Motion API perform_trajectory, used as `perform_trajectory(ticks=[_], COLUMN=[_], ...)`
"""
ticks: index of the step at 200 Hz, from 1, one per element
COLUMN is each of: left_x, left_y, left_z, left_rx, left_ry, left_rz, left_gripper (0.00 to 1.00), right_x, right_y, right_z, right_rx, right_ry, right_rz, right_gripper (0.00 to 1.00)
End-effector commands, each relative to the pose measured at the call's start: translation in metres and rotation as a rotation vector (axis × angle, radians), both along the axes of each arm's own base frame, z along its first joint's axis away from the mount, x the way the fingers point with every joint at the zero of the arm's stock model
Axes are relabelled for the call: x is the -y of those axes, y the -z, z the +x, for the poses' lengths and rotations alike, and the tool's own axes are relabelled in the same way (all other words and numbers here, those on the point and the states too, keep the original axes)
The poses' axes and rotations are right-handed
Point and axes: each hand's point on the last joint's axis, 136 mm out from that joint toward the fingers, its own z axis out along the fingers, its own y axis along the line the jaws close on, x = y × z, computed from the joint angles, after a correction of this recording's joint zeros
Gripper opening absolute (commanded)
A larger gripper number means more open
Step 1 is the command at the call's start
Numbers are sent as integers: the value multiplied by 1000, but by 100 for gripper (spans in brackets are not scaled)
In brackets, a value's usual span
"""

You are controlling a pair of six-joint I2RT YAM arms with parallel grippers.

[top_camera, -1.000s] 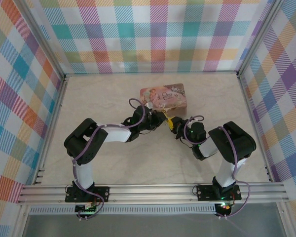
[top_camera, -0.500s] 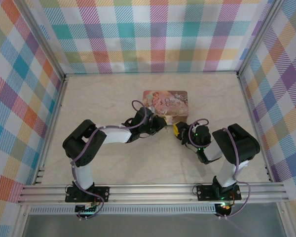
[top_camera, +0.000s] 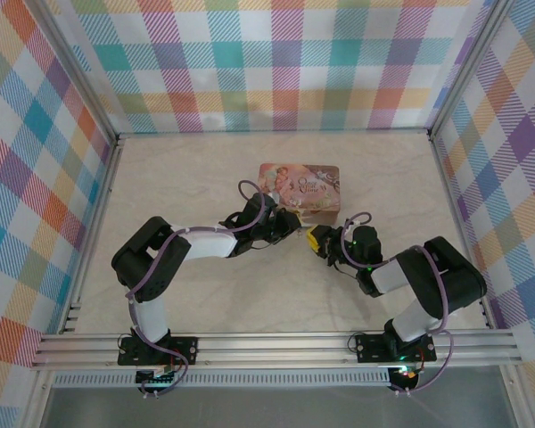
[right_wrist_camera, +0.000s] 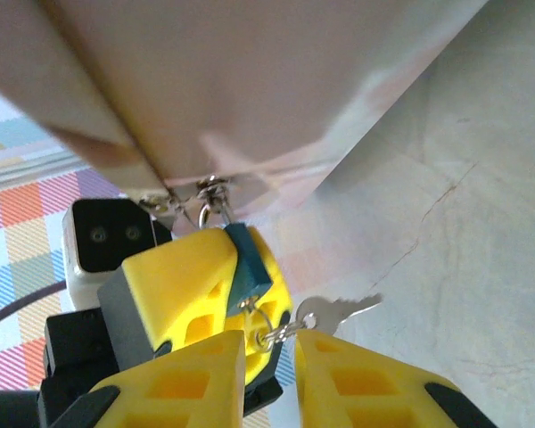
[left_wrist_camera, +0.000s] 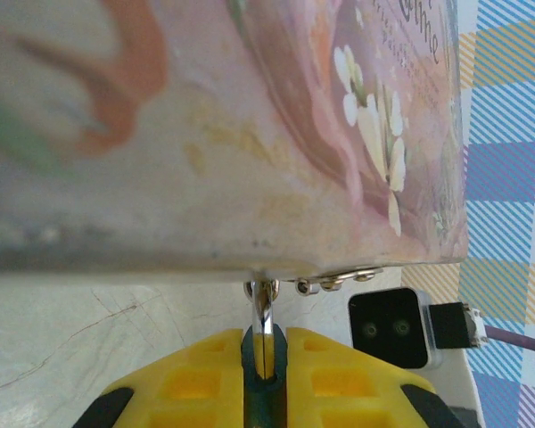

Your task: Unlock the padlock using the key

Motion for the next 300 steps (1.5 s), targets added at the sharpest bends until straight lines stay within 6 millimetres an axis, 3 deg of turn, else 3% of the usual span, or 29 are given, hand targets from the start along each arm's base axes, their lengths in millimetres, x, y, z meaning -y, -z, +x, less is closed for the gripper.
perform_trajectory(ticks=[1,63,114,175,233,300], left_x=[17,19,23,23,12,10], left_y=[-51,-53,-55,-53,-60,-73], left_z=[5,3,0,-8,4,9], left_rx=[98,98,91,78,102,108], left_ry=[18,19,35,50,8,3], left_rz=[-103,-112,-131,-134,-83,-32], left_gripper=[13,13,13,13,13,13], right_x=[-8,-25,-23,-26,-21,6], right_y=[-4,-12,-8,-7,15,20], right_z=[-4,2,9,21,-1,-31], right_rx=[27,58,59,64,-9,0], right_ry=[-44,-77,-27,-5,-63,-127], right_rz=[-20,25,60,95,-4,-327], right_gripper=[22,12,3,3,18,18])
